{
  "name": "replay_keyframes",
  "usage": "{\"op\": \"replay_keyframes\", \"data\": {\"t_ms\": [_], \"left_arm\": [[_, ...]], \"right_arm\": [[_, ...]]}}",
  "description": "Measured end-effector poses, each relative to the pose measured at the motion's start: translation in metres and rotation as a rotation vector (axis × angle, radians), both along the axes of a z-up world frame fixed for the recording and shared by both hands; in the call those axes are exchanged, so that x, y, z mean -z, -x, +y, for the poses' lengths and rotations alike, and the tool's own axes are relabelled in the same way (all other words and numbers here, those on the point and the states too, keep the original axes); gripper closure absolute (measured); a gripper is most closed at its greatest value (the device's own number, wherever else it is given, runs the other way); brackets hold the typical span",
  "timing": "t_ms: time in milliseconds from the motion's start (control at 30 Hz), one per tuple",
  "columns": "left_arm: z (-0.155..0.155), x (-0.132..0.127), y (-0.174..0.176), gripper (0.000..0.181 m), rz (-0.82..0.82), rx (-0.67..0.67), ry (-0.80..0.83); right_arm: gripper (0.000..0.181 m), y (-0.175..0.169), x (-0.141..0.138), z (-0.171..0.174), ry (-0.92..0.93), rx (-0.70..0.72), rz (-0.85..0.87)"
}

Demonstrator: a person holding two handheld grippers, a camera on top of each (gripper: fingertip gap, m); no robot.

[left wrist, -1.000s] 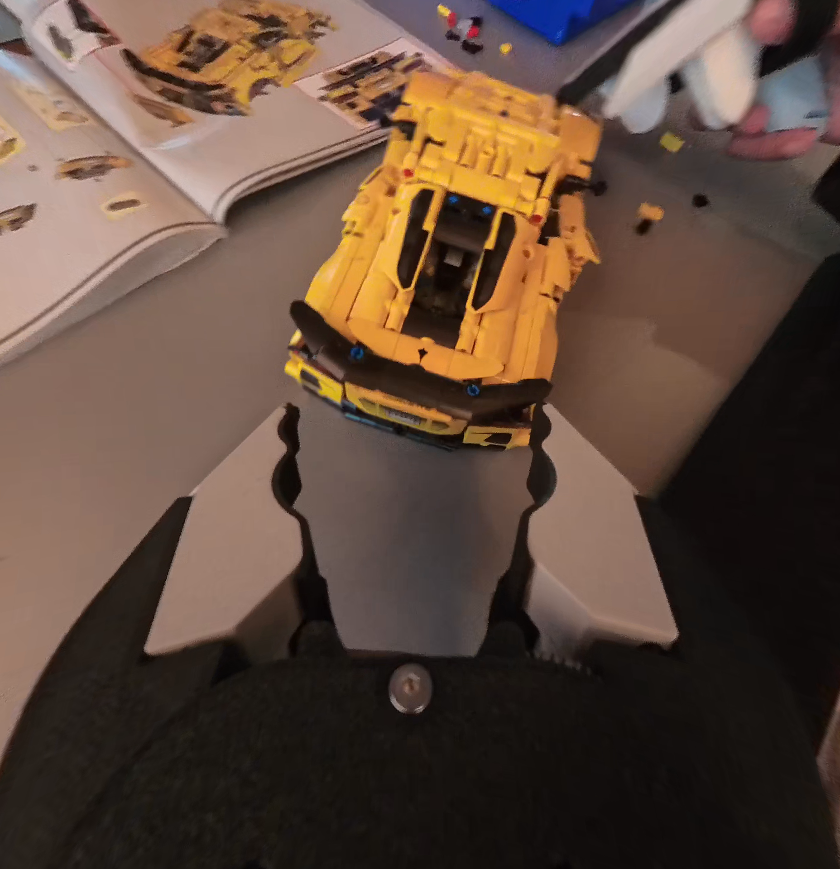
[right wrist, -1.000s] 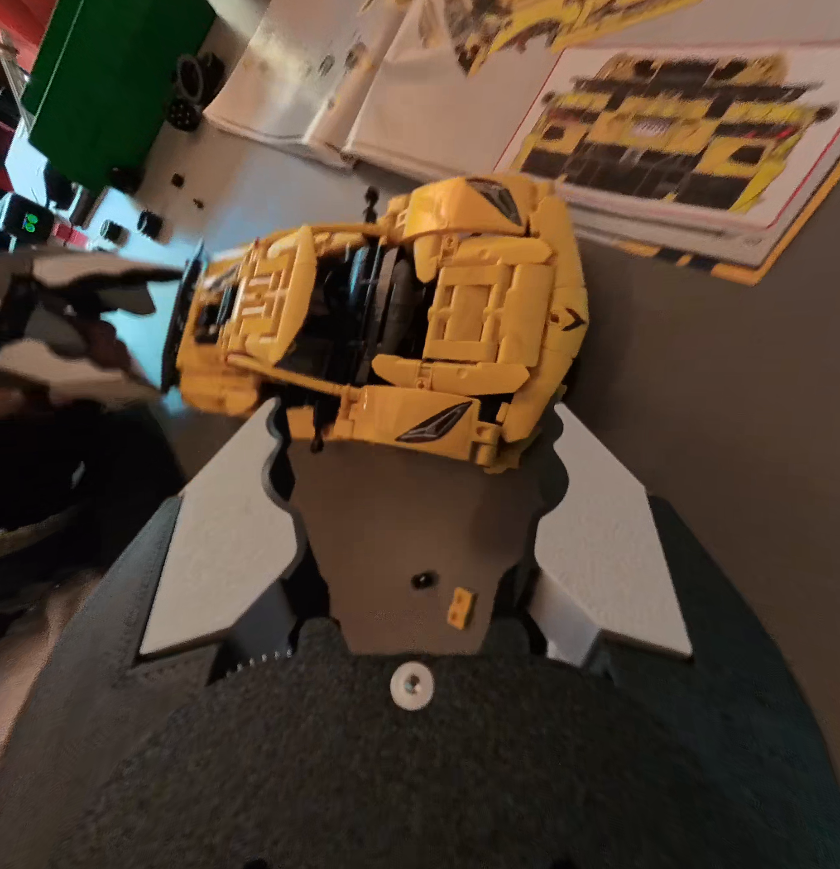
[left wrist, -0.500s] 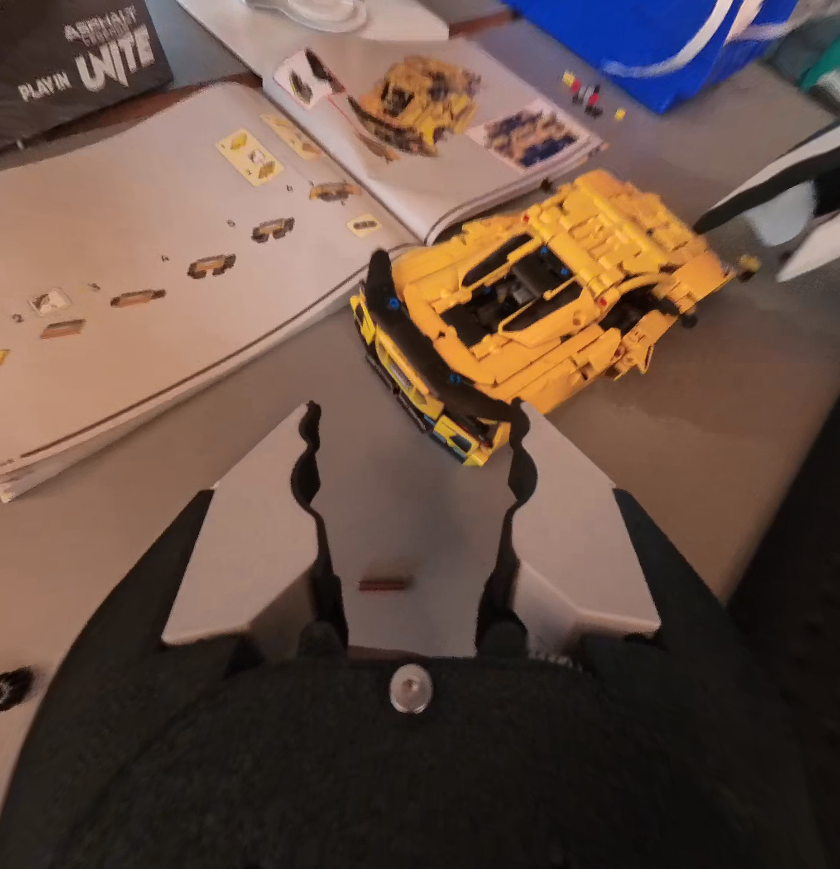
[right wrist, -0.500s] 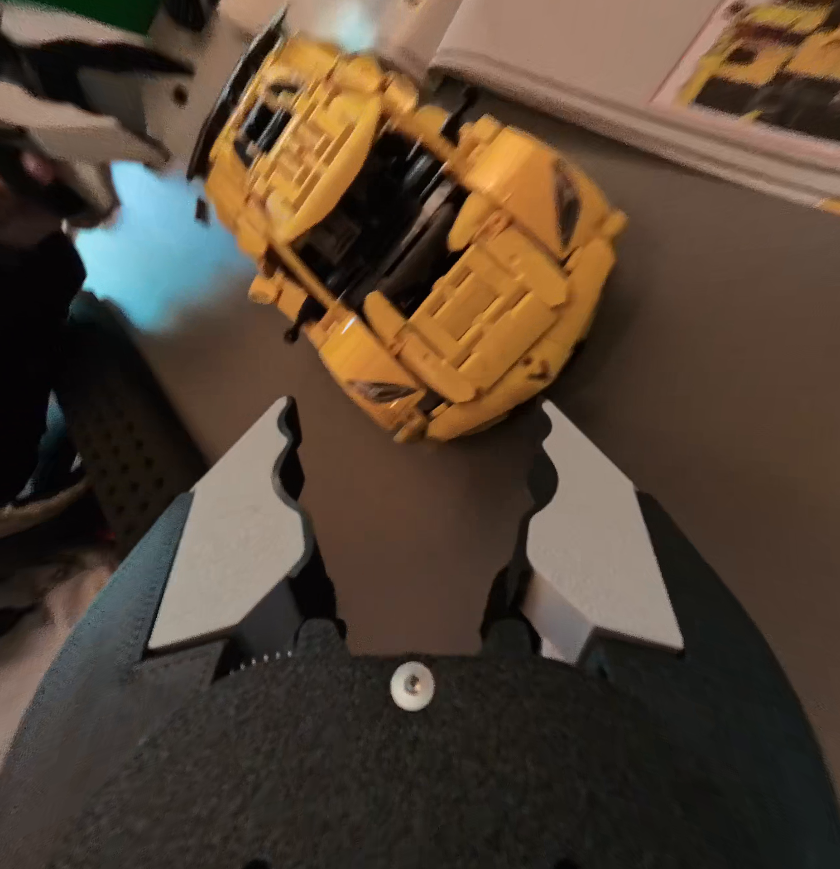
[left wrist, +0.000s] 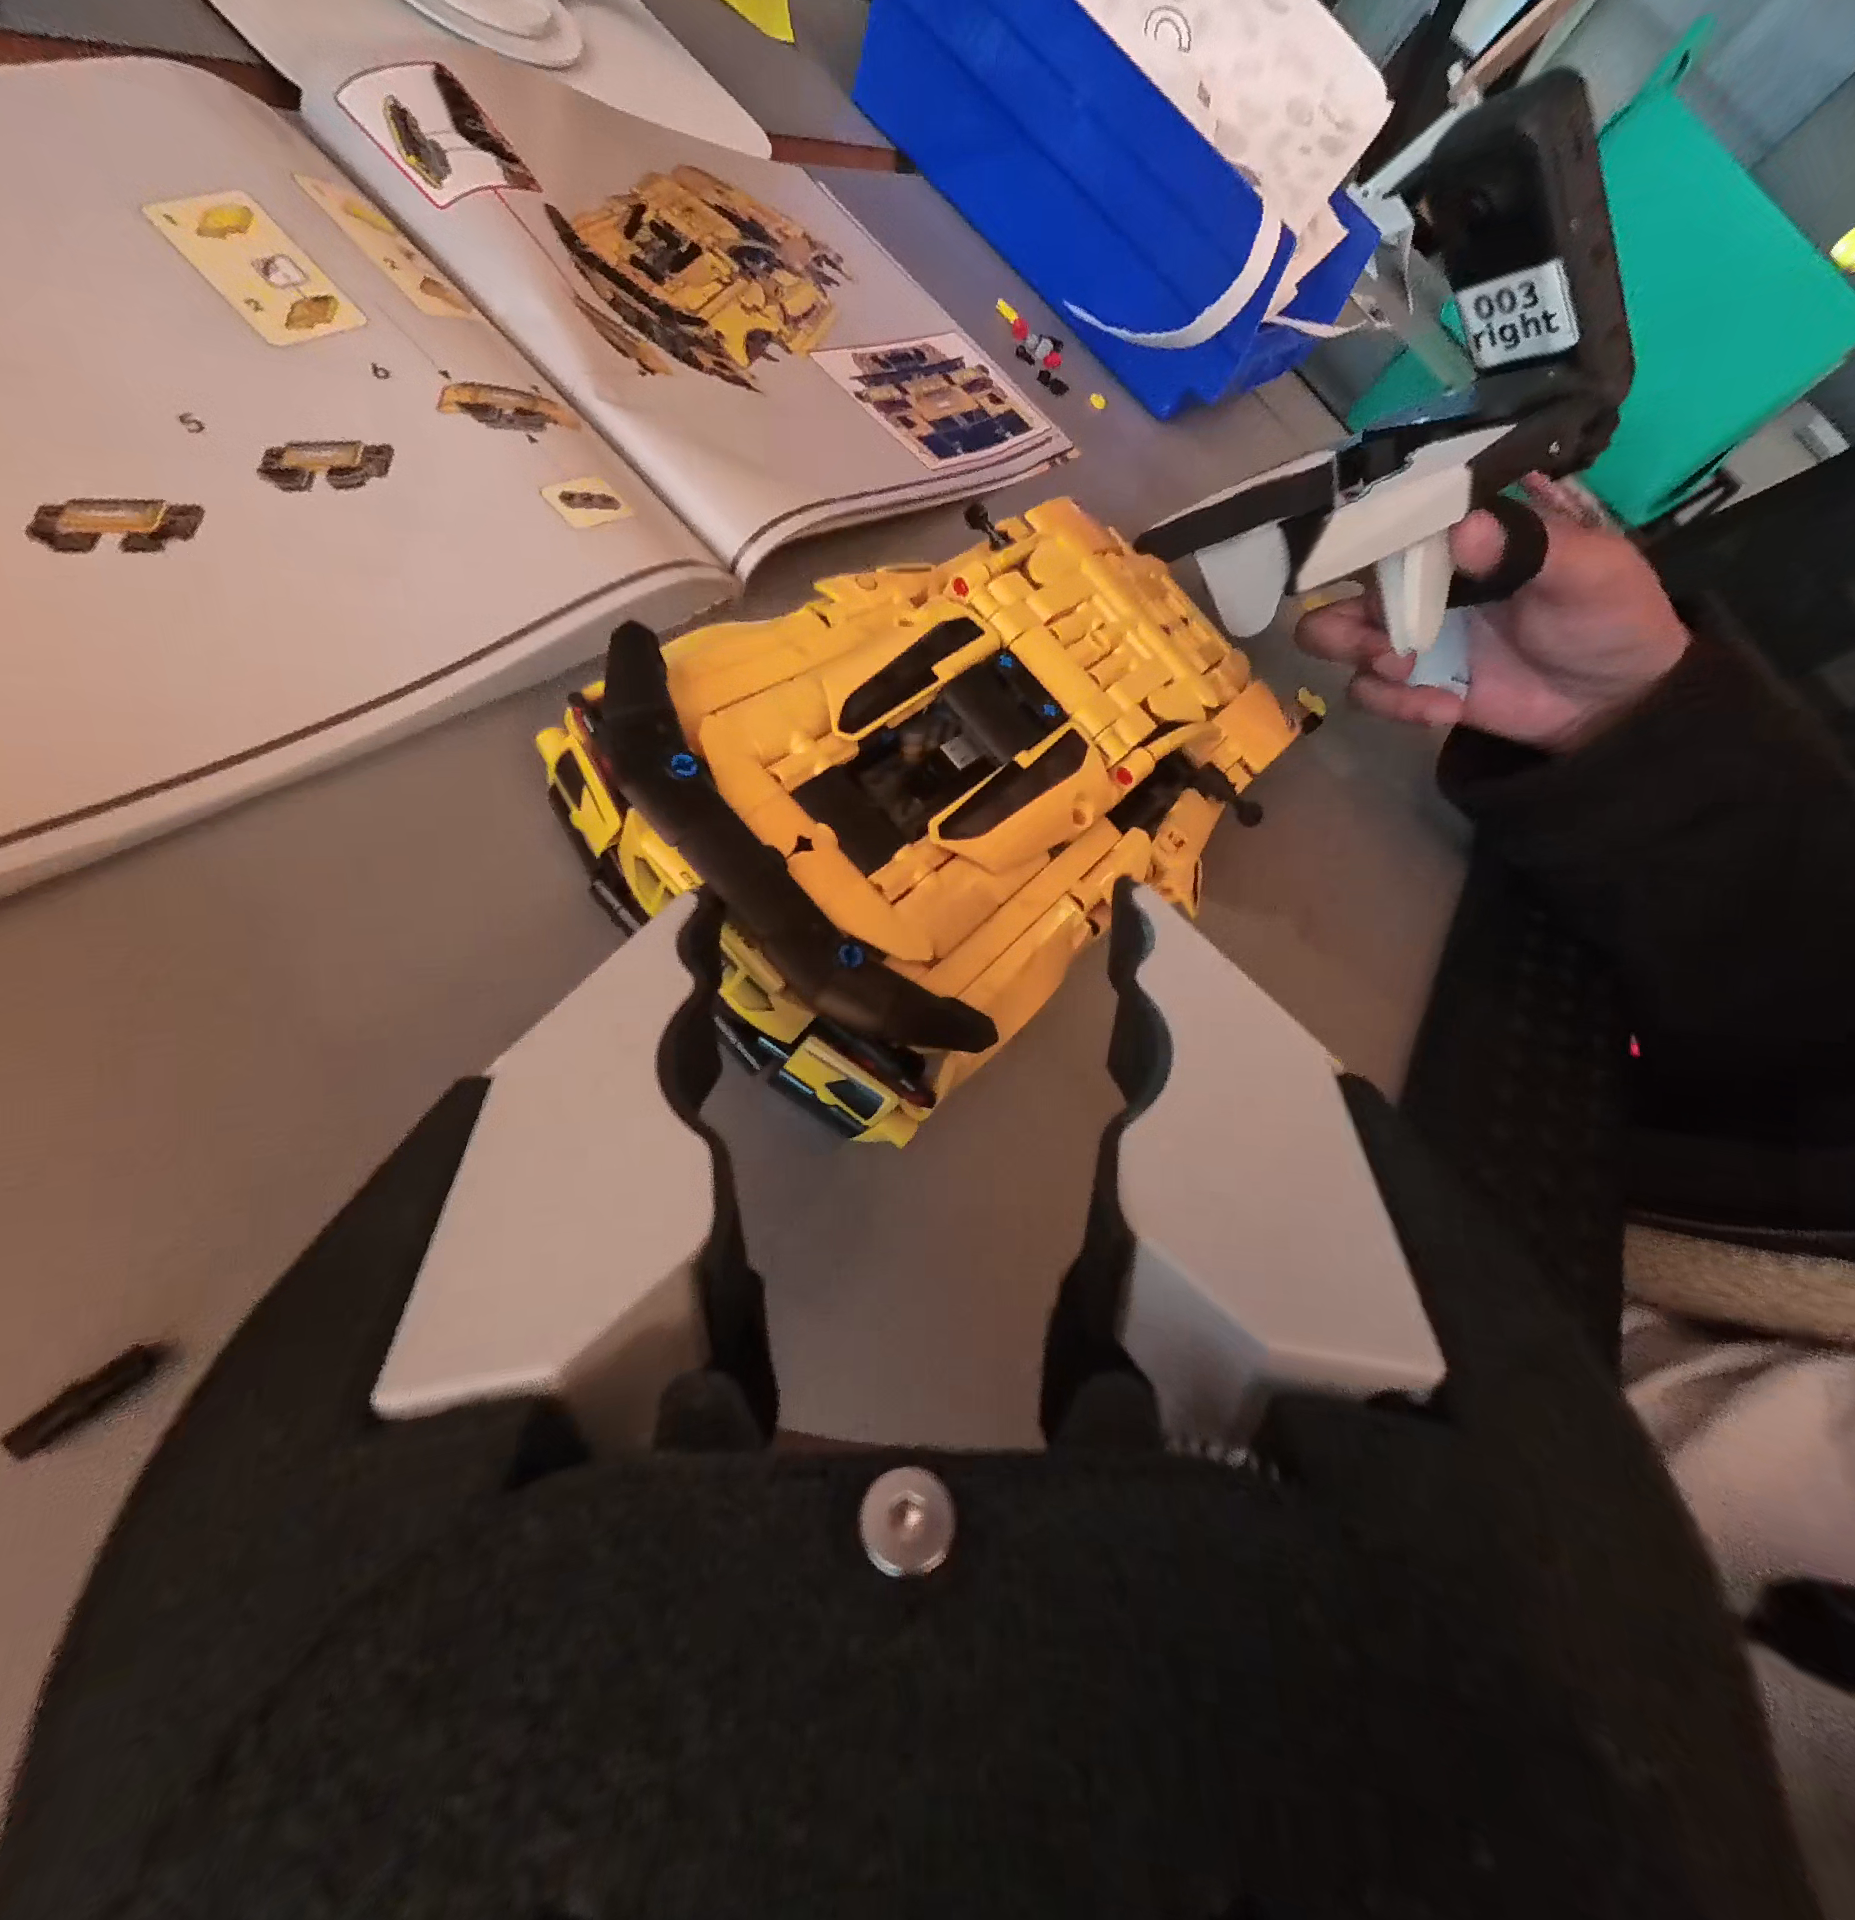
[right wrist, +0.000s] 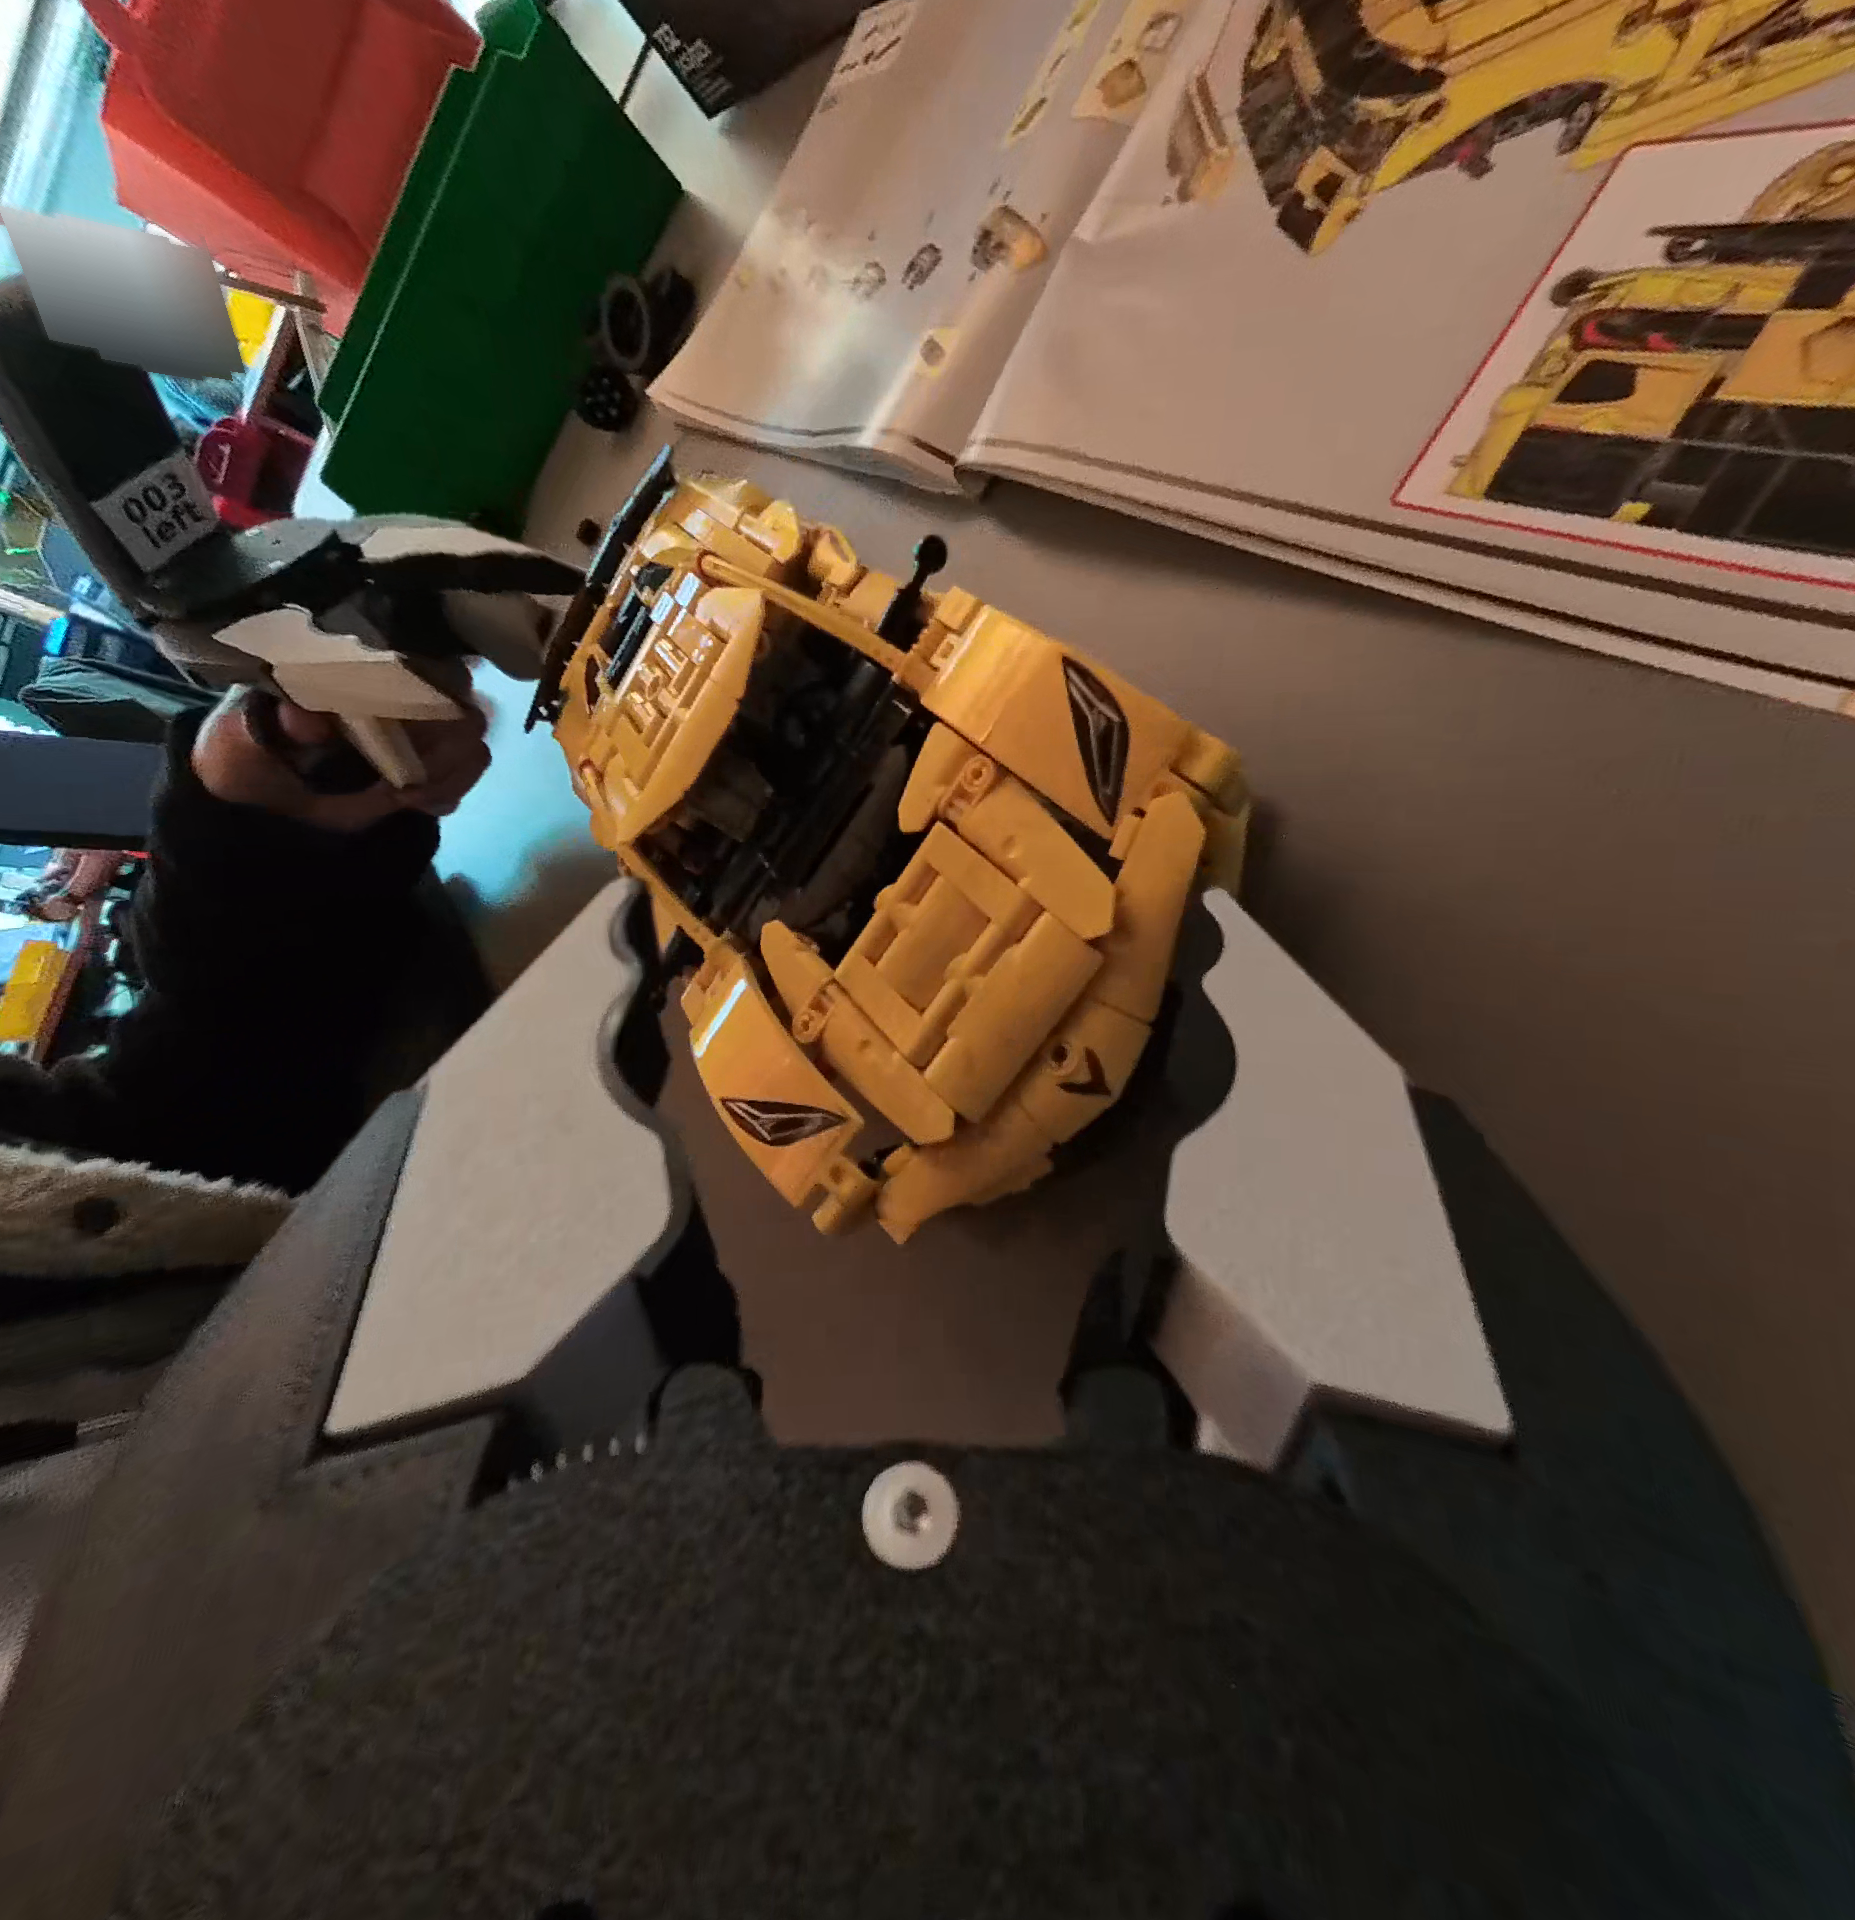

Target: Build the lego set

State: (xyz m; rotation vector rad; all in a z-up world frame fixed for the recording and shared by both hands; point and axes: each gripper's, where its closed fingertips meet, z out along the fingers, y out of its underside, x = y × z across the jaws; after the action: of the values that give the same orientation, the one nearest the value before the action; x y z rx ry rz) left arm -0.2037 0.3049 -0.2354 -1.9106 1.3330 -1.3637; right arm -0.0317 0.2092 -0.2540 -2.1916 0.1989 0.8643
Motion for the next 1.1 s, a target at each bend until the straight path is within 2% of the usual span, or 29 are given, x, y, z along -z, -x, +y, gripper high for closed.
{"op": "replay_keyframes", "data": {"t_ms": [67, 133, 267, 367, 400, 467, 533, 633, 667, 733, 867, 967, 1100], "left_arm": [[0.009, -0.004, 0.006, 0.106, 0.022, -0.029, 0.003], [0.037, -0.018, 0.009, 0.106, 0.043, -0.120, -0.111], [0.085, -0.076, -0.020, 0.106, -0.006, -0.194, -0.317], [0.120, -0.103, -0.060, 0.106, -0.010, -0.241, -0.379], [0.134, -0.106, -0.071, 0.106, -0.010, -0.279, -0.390], [0.152, -0.104, -0.089, 0.106, -0.046, -0.357, -0.358], [0.160, -0.085, -0.097, 0.106, -0.063, -0.410, -0.302], [0.154, -0.042, -0.100, 0.106, -0.013, -0.365, -0.285], [0.151, -0.033, -0.099, 0.106, -0.006, -0.342, -0.280], [0.145, -0.029, -0.098, 0.107, -0.023, -0.301, -0.247], [0.134, -0.042, -0.099, 0.111, -0.089, -0.251, -0.220], [0.132, -0.033, -0.098, 0.114, -0.058, -0.233, -0.259], [0.127, -0.024, -0.105, 0.117, -0.022, -0.197, -0.240]], "right_arm": [[0.099, -0.013, -0.006, 0.000, -0.019, 0.037, -0.032], [0.112, -0.039, -0.031, 0.007, -0.103, 0.123, -0.121], [0.111, -0.102, -0.105, 0.032, -0.283, 0.261, -0.394], [0.108, -0.142, -0.136, 0.057, -0.235, 0.288, -0.490], [0.106, -0.158, -0.133, 0.066, -0.160, 0.292, -0.521], [0.106, -0.180, -0.107, 0.075, 0.035, 0.282, -0.527], [0.105, -0.186, -0.080, 0.081, 0.098, 0.297, -0.513], [0.117, -0.182, -0.040, 0.082, 0.102, 0.331, -0.516], [0.126, -0.181, -0.026, 0.081, 0.110, 0.345, -0.507], [0.124, -0.174, -0.003, 0.078, 0.192, 0.291, -0.444], [0.125, -0.177, 0.003, 0.075, 0.231, 0.304, -0.396], [0.126, -0.180, 0.014, 0.061, 0.302, 0.272, -0.433], [0.139, -0.172, 0.016, 0.047, 0.347, 0.222, -0.259]]}}
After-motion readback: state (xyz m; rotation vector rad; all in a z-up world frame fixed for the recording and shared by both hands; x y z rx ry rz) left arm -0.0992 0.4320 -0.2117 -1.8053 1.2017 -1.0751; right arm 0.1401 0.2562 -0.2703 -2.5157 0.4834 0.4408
